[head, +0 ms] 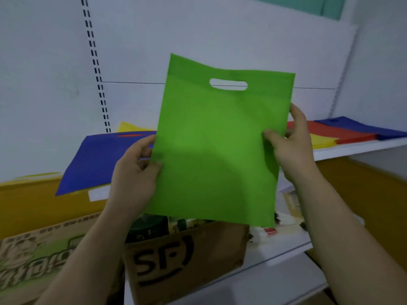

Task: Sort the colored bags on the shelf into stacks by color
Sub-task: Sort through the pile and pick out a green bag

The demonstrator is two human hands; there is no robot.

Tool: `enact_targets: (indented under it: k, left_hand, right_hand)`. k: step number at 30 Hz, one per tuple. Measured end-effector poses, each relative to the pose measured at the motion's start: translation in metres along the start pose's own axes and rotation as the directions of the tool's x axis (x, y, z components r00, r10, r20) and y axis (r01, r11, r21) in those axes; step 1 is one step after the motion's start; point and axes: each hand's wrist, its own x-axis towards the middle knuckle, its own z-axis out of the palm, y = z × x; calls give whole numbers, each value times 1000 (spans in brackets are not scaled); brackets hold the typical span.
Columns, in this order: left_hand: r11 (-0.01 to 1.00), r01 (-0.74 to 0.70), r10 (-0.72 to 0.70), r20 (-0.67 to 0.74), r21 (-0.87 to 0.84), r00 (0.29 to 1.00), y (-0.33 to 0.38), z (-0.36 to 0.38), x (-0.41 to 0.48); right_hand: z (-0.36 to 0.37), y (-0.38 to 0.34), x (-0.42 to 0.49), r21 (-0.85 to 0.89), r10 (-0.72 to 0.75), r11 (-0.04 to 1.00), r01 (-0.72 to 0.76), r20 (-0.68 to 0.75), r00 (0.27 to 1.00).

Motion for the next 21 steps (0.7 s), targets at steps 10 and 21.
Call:
enact_targets:
  k: [10,21]
  left_hand:
    - [1000,15,-16,32,24,999,30,130,-21]
    - [985,44,-32,-77,169,996,37,158,6]
  right_hand:
    - [-122,29,42,-35,-17,999,17,6,1000]
    - [-109,54,112,-37,0,999,4,102,995]
